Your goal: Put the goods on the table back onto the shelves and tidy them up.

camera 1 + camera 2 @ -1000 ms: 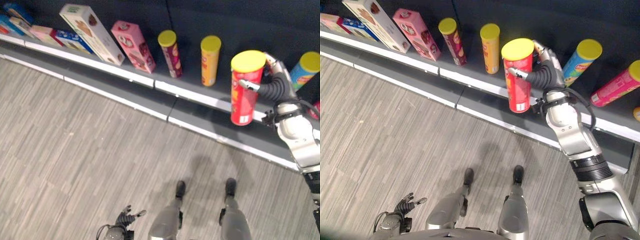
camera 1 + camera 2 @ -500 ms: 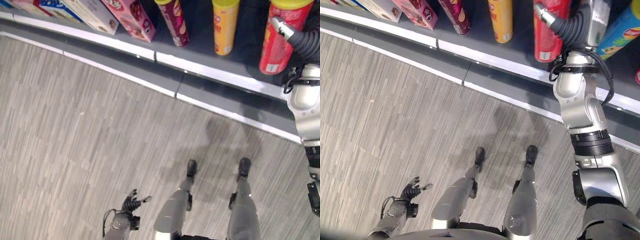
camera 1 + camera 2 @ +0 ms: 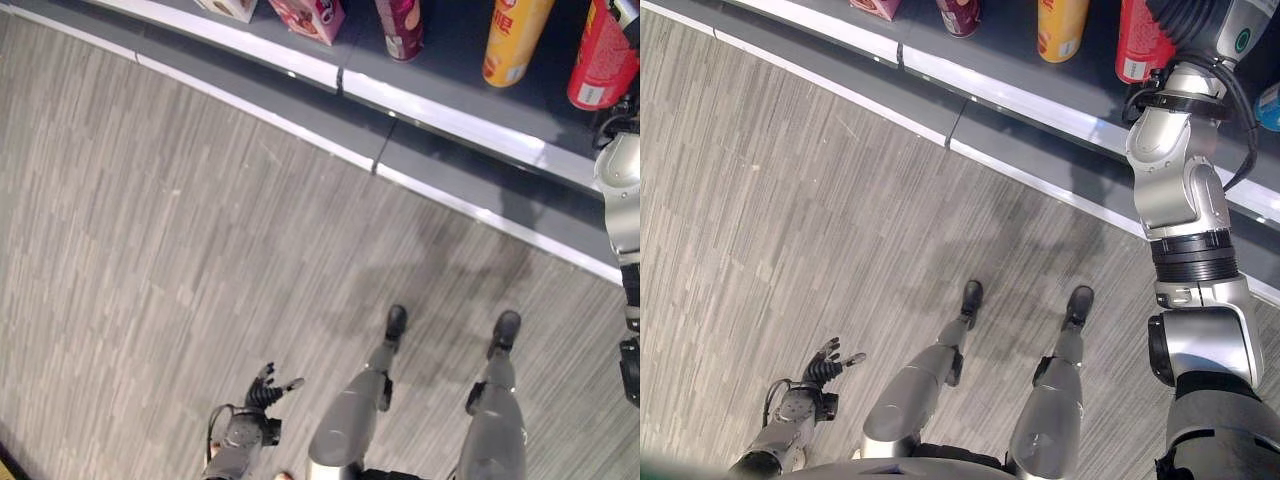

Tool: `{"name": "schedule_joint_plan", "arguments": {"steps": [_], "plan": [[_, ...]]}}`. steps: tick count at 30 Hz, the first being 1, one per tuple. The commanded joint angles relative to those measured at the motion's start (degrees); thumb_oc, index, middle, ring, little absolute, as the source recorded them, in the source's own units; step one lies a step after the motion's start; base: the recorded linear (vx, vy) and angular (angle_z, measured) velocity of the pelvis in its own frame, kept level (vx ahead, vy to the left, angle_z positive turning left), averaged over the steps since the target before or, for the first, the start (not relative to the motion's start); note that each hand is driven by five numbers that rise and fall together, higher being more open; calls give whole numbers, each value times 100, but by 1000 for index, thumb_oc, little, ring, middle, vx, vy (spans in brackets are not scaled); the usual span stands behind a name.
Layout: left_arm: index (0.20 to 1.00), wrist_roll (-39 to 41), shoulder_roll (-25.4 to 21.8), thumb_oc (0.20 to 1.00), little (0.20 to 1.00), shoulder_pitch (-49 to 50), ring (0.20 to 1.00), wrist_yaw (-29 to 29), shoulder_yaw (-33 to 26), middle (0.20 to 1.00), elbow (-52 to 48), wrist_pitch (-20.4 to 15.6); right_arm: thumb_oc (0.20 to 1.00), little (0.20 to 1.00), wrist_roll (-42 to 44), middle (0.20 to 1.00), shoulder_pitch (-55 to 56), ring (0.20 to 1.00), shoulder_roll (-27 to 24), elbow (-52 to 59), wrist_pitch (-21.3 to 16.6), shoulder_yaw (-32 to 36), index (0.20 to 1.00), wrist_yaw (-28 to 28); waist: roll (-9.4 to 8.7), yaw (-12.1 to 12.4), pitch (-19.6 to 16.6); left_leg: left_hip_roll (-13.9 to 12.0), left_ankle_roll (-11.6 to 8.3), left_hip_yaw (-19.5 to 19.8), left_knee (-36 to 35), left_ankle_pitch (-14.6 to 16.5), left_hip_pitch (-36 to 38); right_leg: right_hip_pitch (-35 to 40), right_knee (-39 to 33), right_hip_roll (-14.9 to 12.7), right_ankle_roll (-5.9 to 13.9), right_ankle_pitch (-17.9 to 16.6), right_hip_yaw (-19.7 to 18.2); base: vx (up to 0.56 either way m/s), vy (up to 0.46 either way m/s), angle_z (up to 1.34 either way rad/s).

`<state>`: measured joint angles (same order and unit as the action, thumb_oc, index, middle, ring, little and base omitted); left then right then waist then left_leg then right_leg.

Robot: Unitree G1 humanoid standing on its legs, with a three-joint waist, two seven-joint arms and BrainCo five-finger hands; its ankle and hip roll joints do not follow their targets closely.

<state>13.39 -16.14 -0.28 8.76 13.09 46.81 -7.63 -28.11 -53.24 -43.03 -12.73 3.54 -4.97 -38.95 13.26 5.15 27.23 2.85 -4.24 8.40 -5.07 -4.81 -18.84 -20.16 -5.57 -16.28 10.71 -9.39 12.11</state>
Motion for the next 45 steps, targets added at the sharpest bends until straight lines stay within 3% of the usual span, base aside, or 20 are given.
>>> {"name": "schedule_joint_plan", "arguments": {"steps": [1, 14, 43, 44, 45], "plan": [[1000, 168, -226, 1000, 1000, -94, 1000, 138, 276, 1000, -210, -101, 200, 200, 135, 200, -702, 200, -696, 263, -129, -111, 200, -400, 444, -8, 196, -443, -351, -41, 36, 7, -146, -342, 1519, -231, 161, 1223, -439, 0, 0, 0], [1000, 146, -171, 1000, 1000, -151, 1000, 236, 386, 1000, -228, -170, 200, 200, 572, 200, -801, 200, -997, -452, -81, -75, 200, -769, 566, -26, 256, -385, -375, -47, 16, -13, -260, -533, 1605, -271, 199, 1257, -498, 0, 0, 0], [1000, 148, -35, 1000, 1000, -262, 1000, 438, 448, 1000, -144, -259, 200, 200, 469, 200, -749, 200, -789, -596, 100, -141, 200, -1165, 644, 4, 256, -327, -400, -108, 25, -30, -403, -702, 1527, -295, 233, 1180, -595, 0, 1, -1], [1000, 147, -27, 1000, 1000, -263, 1000, 437, 450, 1000, -146, -260, 269, 269, 435, 269, -733, 269, -787, -595, 125, -129, 269, -1192, 647, 4, 256, -325, -402, -114, 25, -32, -404, -702, 1525, -294, 234, 1181, -594, 0, 0, 0], [1000, 147, -28, 1000, 1000, -263, 1000, 438, 451, 1000, -146, -260, 479, 479, 432, 479, -728, 479, -786, -591, 128, -126, 479, -1192, 646, 5, 256, -325, -402, -114, 25, -33, -403, -701, 1525, -294, 234, 1181, -594, 0, 0, 0]]}}
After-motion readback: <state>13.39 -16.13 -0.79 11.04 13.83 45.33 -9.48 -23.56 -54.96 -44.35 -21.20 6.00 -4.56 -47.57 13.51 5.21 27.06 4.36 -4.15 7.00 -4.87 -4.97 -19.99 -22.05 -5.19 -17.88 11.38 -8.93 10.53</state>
